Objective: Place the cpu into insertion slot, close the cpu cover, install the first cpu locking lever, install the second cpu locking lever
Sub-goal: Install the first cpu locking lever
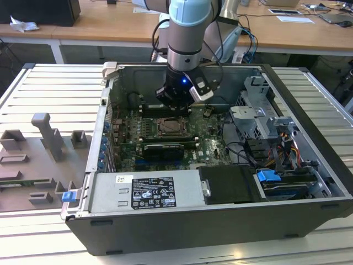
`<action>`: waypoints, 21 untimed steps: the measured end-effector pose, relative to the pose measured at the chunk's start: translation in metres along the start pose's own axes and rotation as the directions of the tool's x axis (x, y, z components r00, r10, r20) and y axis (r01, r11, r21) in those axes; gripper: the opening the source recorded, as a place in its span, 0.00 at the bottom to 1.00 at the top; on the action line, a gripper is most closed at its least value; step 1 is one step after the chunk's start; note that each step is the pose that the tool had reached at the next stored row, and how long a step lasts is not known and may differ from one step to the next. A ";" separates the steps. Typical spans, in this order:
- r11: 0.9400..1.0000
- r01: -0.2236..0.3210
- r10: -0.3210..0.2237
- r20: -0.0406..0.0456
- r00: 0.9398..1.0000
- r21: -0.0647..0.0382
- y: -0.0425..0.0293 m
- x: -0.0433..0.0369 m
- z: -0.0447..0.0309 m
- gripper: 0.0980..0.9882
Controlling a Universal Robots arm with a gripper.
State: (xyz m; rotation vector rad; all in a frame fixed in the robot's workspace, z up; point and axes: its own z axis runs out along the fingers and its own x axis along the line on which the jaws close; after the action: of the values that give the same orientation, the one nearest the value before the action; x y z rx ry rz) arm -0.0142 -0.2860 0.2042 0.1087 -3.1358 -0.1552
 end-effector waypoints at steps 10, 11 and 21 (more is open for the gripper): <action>1.000 0.000 0.000 0.000 1.000 0.002 0.0000 -0.0003 0.0003 0.01; 1.000 0.000 0.000 0.000 1.000 0.002 0.0000 -0.0004 0.0000 0.01; 1.000 0.000 0.000 -0.001 1.000 0.017 -0.0001 -0.0004 0.0015 0.01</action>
State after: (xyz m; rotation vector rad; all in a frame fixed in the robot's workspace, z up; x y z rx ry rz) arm -0.0138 -0.2859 0.2027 0.1089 -3.1366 -0.1277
